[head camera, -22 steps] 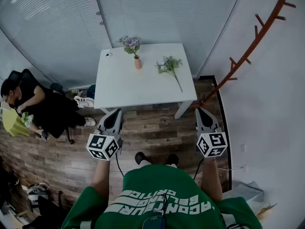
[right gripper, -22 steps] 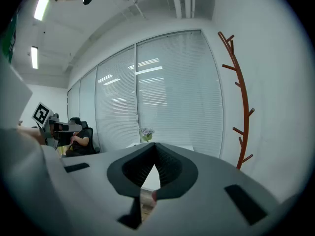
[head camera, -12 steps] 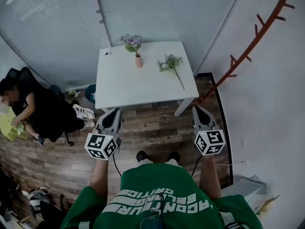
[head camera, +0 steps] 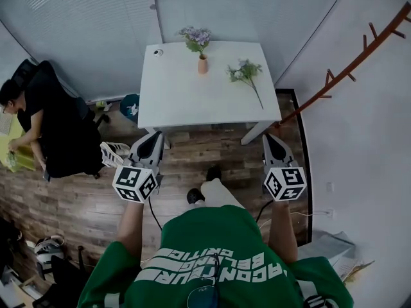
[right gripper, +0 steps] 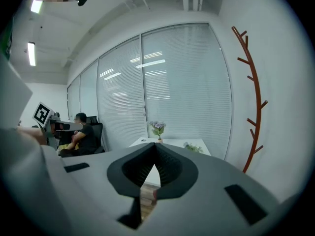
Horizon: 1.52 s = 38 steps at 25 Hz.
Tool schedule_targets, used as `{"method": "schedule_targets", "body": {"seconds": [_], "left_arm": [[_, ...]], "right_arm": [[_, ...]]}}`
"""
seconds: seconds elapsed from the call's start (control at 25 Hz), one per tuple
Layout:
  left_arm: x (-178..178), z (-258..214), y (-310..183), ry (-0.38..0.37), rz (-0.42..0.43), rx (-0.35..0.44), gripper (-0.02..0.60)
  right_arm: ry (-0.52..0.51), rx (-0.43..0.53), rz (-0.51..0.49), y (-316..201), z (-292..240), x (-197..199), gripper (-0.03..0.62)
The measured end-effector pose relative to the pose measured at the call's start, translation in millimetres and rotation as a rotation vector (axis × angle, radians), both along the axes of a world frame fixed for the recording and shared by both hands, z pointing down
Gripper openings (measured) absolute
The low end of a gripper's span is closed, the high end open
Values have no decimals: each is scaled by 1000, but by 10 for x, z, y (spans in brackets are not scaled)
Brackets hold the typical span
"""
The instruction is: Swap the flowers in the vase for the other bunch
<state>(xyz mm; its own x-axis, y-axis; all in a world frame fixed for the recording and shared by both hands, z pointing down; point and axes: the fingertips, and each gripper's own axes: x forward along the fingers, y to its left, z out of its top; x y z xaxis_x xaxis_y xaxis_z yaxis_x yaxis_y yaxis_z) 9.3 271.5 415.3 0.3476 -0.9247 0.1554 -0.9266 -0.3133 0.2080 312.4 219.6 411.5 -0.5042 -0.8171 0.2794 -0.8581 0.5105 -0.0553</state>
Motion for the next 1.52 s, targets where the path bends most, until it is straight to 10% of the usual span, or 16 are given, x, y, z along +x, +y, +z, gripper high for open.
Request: {"method": "schedule_targets", "body": {"seconds": [0.48, 1.52], "left_arm": [[-674, 43, -455, -33, -32, 10, 9], [-1237, 468, -3319, -3, 120, -47, 8]], "right_arm": [[3, -1, -82, -660, 193, -832, 14], [49, -105, 16, -3295, 927, -1975, 15]]}}
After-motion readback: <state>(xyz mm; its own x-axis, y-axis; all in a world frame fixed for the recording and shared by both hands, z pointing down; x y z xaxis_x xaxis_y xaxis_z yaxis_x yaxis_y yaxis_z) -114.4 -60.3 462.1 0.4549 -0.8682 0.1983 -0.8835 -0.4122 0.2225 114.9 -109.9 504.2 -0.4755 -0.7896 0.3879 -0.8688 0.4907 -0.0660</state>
